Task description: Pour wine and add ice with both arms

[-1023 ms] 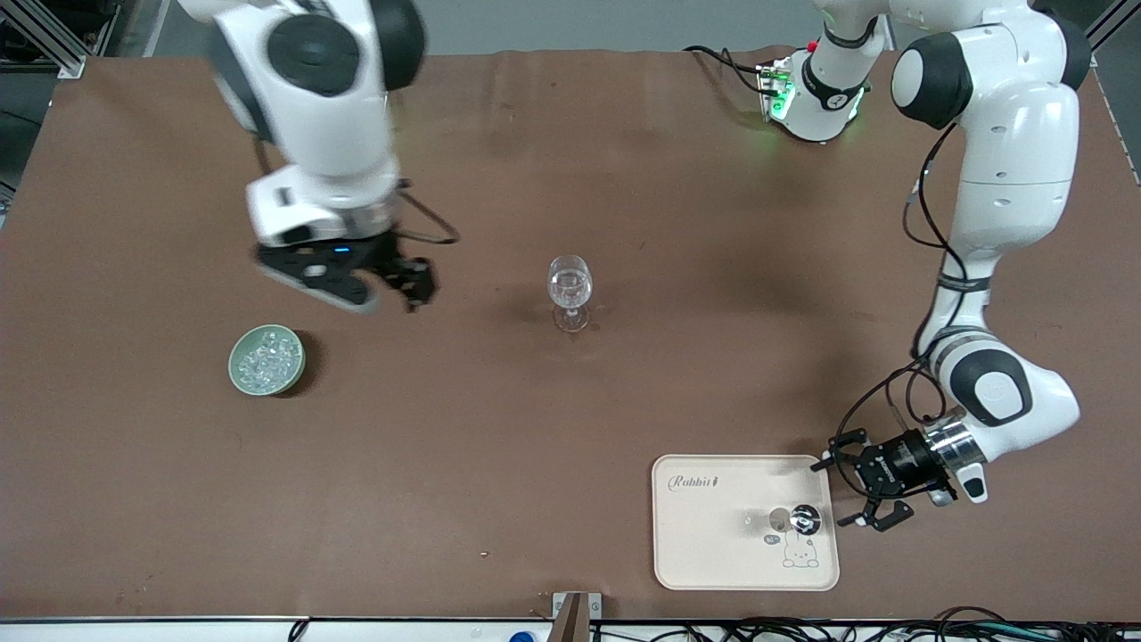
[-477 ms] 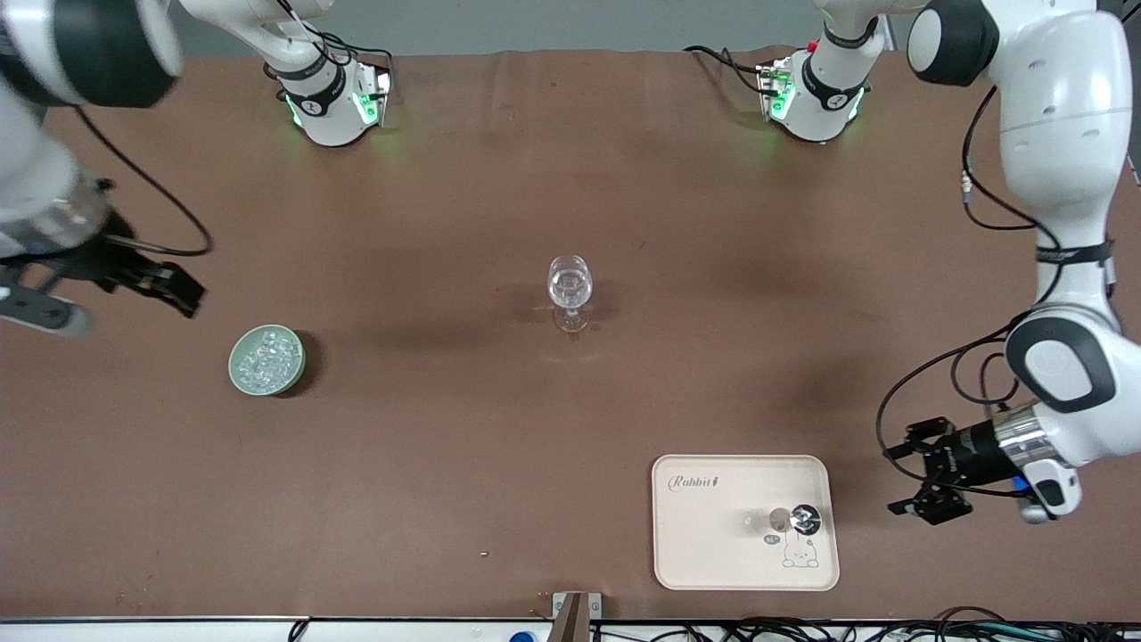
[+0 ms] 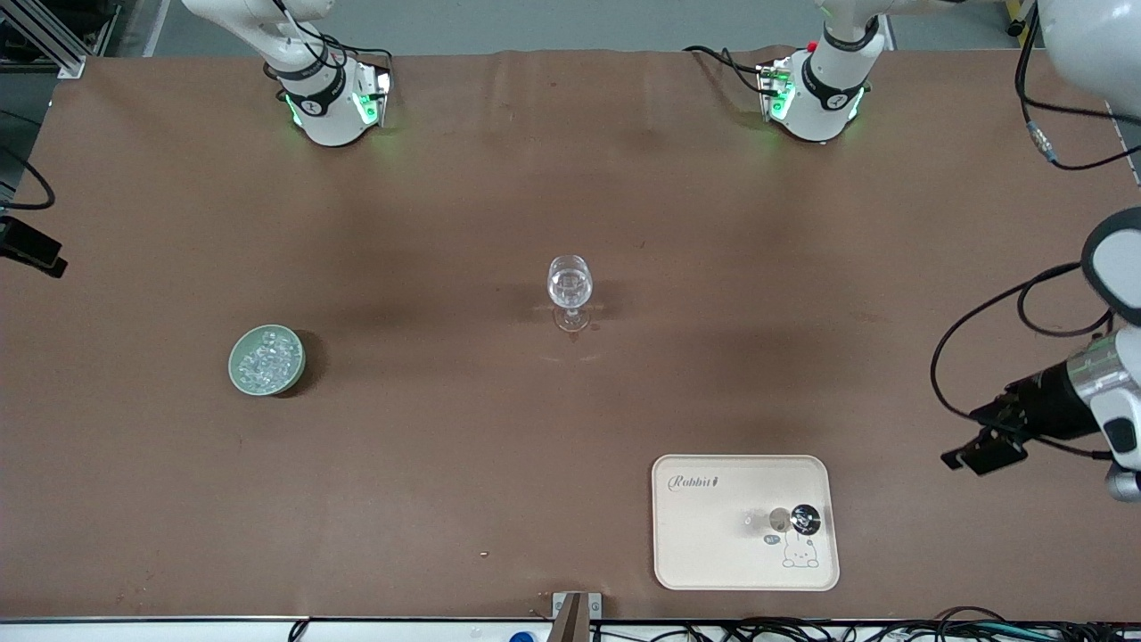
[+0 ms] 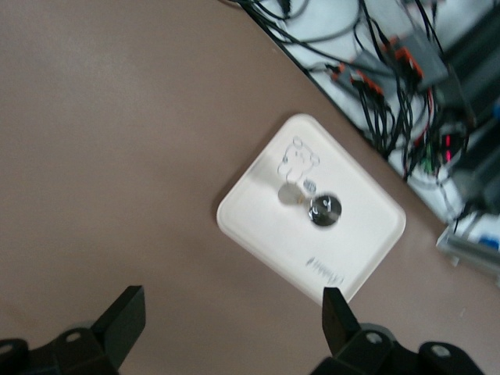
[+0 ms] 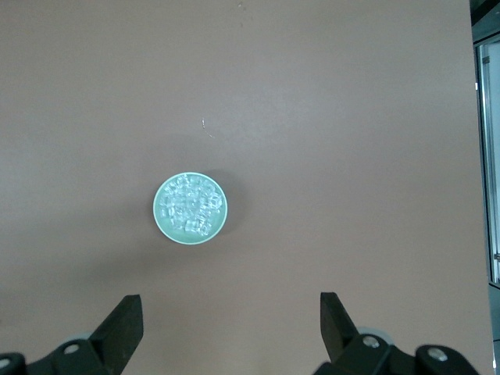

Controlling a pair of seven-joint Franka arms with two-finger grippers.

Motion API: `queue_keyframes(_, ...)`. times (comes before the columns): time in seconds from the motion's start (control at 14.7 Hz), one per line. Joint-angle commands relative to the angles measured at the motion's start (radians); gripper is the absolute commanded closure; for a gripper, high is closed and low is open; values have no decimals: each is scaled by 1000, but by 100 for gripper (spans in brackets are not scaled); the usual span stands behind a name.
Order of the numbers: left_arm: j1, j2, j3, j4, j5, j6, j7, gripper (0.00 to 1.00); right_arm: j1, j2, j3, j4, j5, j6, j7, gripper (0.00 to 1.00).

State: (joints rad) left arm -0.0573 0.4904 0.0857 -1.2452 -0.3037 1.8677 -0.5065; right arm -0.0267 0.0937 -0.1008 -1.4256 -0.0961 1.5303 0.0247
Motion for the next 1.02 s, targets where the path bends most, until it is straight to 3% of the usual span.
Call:
queue_keyframes(0.0, -1, -120, 3, -57, 29, -94, 174, 0, -34, -31, -14, -44, 70, 10, -42, 0)
queue_keyframes(0.2, 5, -208, 8, -75, 38, -133, 343, 0, -67, -31, 16, -44, 72, 8, -42, 0)
queue_keyframes(0.34, 7, -284, -29, -118, 168, -168, 387, 0, -75, -31, 36, -44, 72, 5, -42, 0)
queue_keyframes(0.48, 19, -401, -96, -231, 227, -170, 390, 0, -70, -32, 35, -42, 73, 4, -38, 0)
queue_keyframes(0.68, 14, -553, -103, -409, 230, -153, 413, 0, -46, -41, 36, -42, 107, 2, -26, 0)
queue_keyframes(0.82, 10, -595, -106, -457, 230, -139, 443, 0, -41, -48, 38, -39, 128, -12, -6, 0)
queue_keyframes(0.95, 4, -584, -107, -447, 247, -151, 453, 0, -36, -49, 42, -32, 130, -44, 23, 0)
